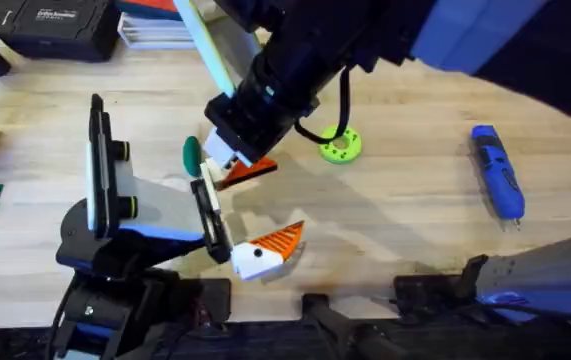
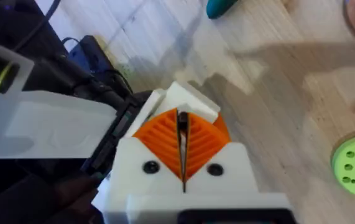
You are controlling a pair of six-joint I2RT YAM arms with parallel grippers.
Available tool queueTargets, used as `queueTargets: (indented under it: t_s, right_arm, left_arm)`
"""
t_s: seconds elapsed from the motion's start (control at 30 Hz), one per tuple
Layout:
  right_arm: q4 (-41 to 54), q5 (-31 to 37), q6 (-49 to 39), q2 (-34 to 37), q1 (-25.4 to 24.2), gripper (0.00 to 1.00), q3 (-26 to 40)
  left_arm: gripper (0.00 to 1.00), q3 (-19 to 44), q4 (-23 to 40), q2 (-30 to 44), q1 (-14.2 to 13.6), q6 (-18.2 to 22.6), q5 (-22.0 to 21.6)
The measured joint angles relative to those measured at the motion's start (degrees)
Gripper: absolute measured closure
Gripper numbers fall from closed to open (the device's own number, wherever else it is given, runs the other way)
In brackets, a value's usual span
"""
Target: Pick up the gripper from the table and insert it into the empty holder that is missing its gripper. Then pick up a screw, insert it into the mounting hole, and use the screwdriver to tighten it. Finally, clean up the table by picking up the vegetable and placing it into the bucket.
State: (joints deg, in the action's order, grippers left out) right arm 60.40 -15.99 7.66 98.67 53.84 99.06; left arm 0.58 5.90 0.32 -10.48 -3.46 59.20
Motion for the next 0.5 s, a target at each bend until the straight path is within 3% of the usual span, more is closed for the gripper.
queueTargets:
  t_s: [0.5]
  right_arm:
    - [0.0, 0.7, 0.0, 1.7, 0.0, 0.996, 0.3]
  left_arm:
    - [0.014, 0.0, 0.1, 0.0, 0.0, -0.2, 0.2]
